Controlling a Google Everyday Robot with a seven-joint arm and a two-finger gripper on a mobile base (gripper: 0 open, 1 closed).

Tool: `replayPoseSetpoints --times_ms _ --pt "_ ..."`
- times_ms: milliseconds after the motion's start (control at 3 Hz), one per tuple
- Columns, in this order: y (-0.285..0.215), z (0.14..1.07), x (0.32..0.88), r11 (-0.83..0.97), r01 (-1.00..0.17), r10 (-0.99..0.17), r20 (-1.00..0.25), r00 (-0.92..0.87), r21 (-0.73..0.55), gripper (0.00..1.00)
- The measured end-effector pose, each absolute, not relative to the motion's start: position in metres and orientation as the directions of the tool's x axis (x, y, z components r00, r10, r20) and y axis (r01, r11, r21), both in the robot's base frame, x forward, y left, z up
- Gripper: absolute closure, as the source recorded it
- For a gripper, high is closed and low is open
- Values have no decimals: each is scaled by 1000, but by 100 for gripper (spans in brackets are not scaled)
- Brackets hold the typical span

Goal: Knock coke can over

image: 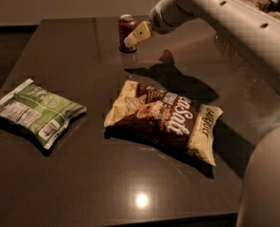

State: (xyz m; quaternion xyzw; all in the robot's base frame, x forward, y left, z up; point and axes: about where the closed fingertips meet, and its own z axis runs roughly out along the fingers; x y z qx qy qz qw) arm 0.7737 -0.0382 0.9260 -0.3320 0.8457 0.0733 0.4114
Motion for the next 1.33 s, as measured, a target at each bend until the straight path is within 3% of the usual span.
replayPoseSetpoints --times_ms 1333 --pt "22 901 831 789 -611 -408 -801 -438 -69 0"
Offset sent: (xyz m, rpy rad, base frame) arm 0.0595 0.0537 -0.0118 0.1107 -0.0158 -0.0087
